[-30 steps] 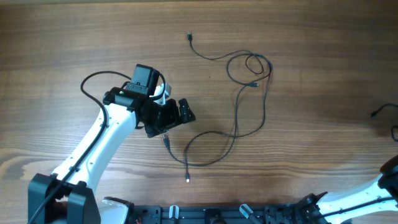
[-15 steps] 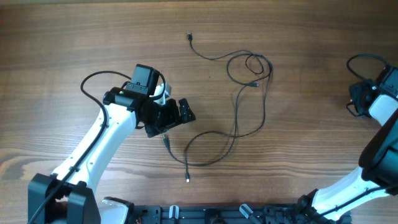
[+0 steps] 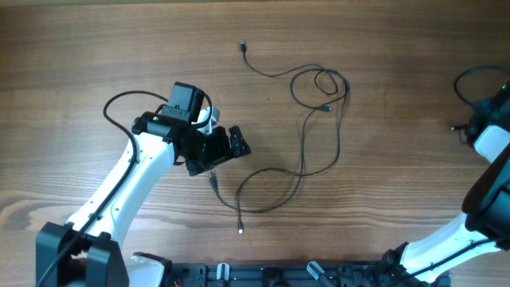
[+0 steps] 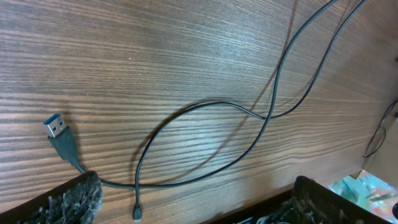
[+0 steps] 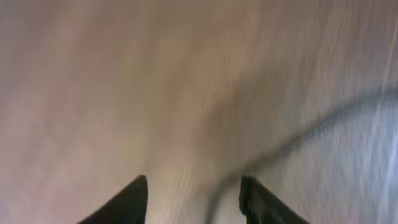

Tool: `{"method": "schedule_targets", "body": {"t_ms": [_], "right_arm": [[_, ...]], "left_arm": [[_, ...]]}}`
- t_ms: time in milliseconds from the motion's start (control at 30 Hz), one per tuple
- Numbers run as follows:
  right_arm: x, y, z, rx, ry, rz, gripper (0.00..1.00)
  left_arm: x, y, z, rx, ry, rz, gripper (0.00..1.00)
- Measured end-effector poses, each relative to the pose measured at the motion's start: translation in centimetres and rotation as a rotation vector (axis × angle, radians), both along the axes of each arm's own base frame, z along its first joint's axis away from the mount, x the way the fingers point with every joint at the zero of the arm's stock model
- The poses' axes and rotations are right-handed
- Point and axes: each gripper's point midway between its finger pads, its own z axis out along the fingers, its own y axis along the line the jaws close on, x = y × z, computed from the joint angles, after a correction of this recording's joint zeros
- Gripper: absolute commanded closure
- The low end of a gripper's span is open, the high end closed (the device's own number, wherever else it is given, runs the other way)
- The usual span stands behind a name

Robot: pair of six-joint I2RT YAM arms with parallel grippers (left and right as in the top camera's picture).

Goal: Untangle cables

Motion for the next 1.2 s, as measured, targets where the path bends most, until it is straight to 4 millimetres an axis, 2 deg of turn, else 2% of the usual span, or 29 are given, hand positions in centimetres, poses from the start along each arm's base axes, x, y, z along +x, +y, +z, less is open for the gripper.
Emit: {"method": "schedule_targets", "body": {"t_ms": [33,67,333,400,433,533,567,700,800,833,900,933,967,1067,1200], "right_arm": [[-0.7,1.3,-1.4,0.069,0.052,0.026,0.03],[-1.5,2.3,-2.5,0.12,0.099,0.047,0.0],[-0.5,7.9,-2.2,0.393,0.066,0.254,0.0],[-0.3,8.4,-2.1,0.42,0.05,0.275,0.0],[-0.2,8.7,-2.0,0.431,0.042,0.285,0.03],[0.2,9.2,-1.8,0.472,0.004,0.275,0.42],[0.2,9.5,-2.1,0.498,-0.003,0.264,0.51],[0.1,10.3,-2.8,0.574,-0.031,0.213,0.62],[-0.2,10.5,-3.0,0.599,-0.028,0.192,0.85],[-0.4,10.7,-3.3,0.613,-0.024,0.181,0.96],[-0.7,10.9,-3.6,0.635,-0.019,0.146,0.94],[-0.8,10.9,-3.8,0.647,-0.021,0.116,0.79],[-0.9,10.8,-3.8,0.657,-0.029,0.083,0.77],[0.0,9.6,-3.3,0.612,-0.08,0.025,0.77],[0.9,6.2,-2.7,0.421,-0.109,0.015,0.86]], "left_arm": [[0.0,0.0,0.0,-0.001,-0.002,0.0,0.0],[0.1,0.0,0.0,0.0,-0.003,0.0,0.0],[0.2,-0.1,0.1,-0.003,-0.01,0.0,0.0],[0.2,-0.1,0.1,-0.003,-0.01,0.0,0.0],[0.2,-0.1,0.1,-0.003,-0.01,0.0,0.0],[0.2,-0.1,0.1,-0.003,-0.01,0.0,0.0],[0.2,-0.1,0.1,-0.003,-0.01,0.0,0.0],[0.2,-0.1,0.1,-0.003,-0.01,0.0,0.0],[0.2,-0.1,0.1,-0.003,-0.01,0.0,0.0],[0.2,-0.1,0.1,-0.003,-0.01,0.0,0.0],[0.2,-0.1,0.1,-0.003,-0.01,0.0,0.0],[0.2,-0.1,0.1,-0.003,-0.01,0.0,0.0],[0.2,-0.1,0.0,-0.002,-0.008,0.0,0.0],[0.1,0.0,0.0,-0.001,-0.004,0.0,0.0],[0.1,0.0,0.0,-0.002,-0.007,0.0,0.0]]}}
